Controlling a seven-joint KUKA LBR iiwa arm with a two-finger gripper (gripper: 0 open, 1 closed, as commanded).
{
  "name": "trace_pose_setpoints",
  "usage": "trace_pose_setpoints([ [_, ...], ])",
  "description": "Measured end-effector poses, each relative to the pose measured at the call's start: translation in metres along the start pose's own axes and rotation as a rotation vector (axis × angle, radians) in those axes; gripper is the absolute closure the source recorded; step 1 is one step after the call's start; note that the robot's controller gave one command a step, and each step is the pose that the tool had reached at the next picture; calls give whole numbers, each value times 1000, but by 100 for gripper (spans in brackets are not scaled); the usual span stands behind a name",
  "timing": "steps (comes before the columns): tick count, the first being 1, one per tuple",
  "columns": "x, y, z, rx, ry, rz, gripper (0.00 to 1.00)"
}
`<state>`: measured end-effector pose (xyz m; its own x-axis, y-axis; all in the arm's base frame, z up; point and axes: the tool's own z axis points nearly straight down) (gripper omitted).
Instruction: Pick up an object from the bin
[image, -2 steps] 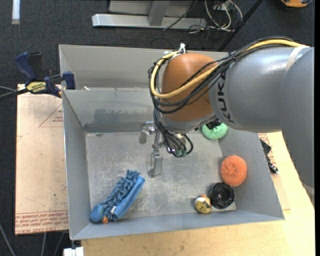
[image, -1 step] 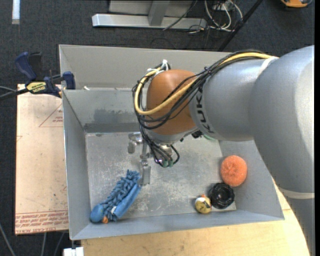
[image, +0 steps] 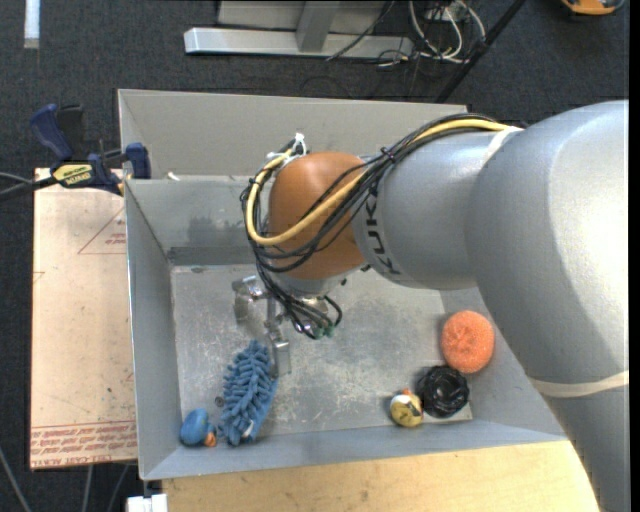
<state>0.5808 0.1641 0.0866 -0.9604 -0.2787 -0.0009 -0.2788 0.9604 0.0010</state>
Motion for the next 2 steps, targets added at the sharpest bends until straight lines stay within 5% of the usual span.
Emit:
trace_pose_setpoints([
  [1,16,13,7,0,-7,-198,0],
  [2,23,17,9,0,-4,-199,0],
])
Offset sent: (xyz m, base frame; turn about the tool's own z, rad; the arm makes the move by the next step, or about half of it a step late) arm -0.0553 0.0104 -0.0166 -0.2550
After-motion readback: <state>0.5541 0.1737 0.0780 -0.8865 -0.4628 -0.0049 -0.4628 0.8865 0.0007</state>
